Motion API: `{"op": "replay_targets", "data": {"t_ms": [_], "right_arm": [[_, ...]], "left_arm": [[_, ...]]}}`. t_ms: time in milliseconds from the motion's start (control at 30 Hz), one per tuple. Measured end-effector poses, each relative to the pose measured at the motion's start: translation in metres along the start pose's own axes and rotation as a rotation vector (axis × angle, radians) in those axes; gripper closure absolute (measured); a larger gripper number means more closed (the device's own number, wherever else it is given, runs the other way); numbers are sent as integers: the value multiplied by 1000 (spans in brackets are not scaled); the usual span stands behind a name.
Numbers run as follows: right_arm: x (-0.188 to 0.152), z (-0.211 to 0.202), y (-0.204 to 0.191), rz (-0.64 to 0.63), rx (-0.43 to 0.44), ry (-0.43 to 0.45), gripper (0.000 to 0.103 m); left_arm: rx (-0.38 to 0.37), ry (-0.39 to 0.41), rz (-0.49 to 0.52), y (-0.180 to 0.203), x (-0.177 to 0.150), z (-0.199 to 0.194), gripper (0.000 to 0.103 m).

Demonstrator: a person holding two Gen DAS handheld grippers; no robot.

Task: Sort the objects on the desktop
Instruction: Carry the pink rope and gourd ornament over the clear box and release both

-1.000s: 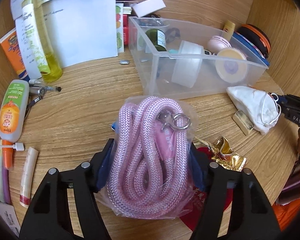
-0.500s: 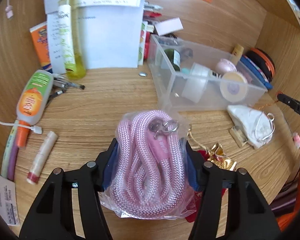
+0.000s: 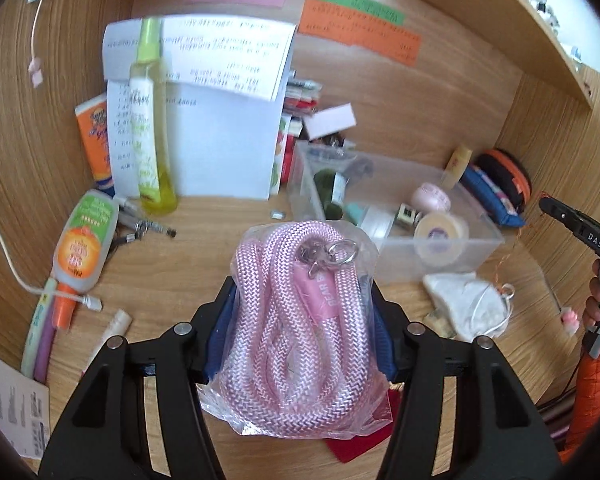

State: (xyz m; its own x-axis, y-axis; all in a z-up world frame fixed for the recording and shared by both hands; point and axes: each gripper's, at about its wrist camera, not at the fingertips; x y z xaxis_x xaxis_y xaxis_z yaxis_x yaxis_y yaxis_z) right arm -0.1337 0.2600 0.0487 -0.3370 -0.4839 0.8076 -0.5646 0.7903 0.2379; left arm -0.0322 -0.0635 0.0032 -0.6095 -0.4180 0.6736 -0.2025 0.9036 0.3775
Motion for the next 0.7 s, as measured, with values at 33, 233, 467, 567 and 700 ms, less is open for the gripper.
{"op": "replay_targets", "data": {"t_ms": [33, 233, 467, 567, 700], "right_arm": [[3, -1, -1, -7, 2, 8, 81], [25, 5, -11, -39, 34, 45, 81], [41, 18, -22, -48, 80, 81, 81], [48, 28, -25, -46, 109, 80, 81], [58, 47, -31, -49, 124, 67, 81]], "left_arm": [[-4, 9, 2, 3, 3, -2, 45], [-32, 44, 34, 21, 22, -5, 45], [-73, 56, 48, 38, 40, 5, 45], [-79, 55, 51, 44, 48, 13, 45], [-88, 48, 54, 53, 58, 25, 45]]}}
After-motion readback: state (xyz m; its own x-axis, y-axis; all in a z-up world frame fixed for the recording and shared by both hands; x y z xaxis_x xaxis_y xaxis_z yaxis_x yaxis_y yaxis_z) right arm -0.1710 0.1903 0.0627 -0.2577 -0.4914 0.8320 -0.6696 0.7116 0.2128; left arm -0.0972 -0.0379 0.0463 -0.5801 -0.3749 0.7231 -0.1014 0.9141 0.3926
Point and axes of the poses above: each gripper's, at about its wrist camera, not at the fingertips, and z roughly the way its jaws point, y to its right, x to its top, and after that the axes turned 15 degrees about -z, right-handed
